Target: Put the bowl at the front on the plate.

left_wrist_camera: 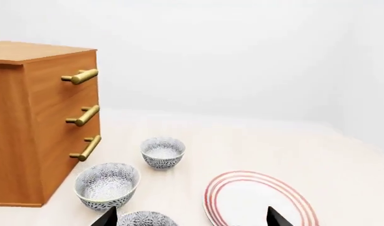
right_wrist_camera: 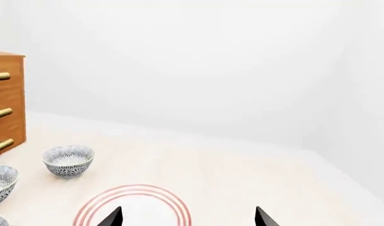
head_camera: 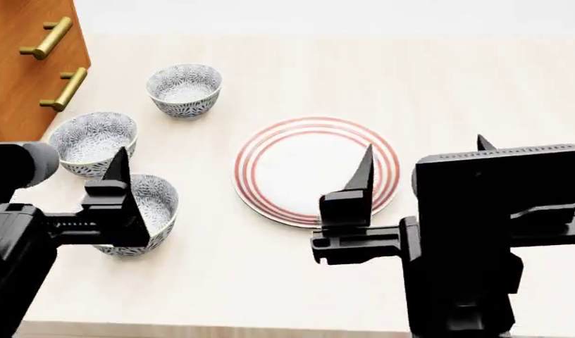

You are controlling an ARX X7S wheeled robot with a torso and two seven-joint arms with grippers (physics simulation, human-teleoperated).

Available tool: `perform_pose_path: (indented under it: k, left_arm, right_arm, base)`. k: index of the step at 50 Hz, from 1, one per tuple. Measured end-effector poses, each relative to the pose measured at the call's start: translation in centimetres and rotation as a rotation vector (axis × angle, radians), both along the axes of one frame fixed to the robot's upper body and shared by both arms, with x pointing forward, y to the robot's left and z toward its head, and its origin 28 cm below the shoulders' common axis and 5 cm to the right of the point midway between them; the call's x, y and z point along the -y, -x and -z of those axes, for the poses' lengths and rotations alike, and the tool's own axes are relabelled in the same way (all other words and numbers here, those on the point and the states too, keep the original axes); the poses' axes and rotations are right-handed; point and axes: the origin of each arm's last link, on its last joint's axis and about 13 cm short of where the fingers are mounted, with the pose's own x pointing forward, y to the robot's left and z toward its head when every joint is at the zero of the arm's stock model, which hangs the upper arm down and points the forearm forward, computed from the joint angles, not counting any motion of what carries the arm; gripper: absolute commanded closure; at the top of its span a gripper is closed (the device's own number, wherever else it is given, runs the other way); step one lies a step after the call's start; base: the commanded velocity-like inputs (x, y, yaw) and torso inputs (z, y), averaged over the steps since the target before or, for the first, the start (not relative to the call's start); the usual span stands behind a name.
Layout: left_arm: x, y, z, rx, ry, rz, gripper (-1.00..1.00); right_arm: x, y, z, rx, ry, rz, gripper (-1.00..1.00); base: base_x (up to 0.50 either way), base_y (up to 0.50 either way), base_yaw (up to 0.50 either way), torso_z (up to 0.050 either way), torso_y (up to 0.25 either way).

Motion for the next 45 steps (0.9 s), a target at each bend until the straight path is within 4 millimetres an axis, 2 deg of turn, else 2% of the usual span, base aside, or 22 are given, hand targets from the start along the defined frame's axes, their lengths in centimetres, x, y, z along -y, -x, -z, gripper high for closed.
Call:
perform_pose_path:
  k: [10,21,33,45]
  left_arm:
    - [0.9,0.4,-7.0,0.080,-0.014,0.071,-1.00]
    - [0.7,1.3,-11.7,0.156,-0.037,0.100,-1.00]
    - [0.4,2.1,-14.6,0.210,-0.048,0.108,-1.00]
    - [0.3,2.5,-15.5,0.231,-0.055,0.116,-1.00]
  right_arm:
    - [-0.9,0.0,-6.1,0.027,0.119,-0.053,-1.00]
    - [-0.8,0.8,-10.8,0.064,0.238,-0.071,-1.00]
    - [-0.7,1.5,-13.8,0.095,0.298,-0.069,-1.00]
    - [-0.7,1.8,-15.1,0.099,0.327,-0.070,-1.00]
  base:
    - [0.00,0.00,0.00,0.000,0.000]
    - [0.00,0.00,0.00,0.000,0.000]
    - [0.00,0.00,0.00,0.000,0.000]
    - [0.03,0.00,0.00,0.000,0.000]
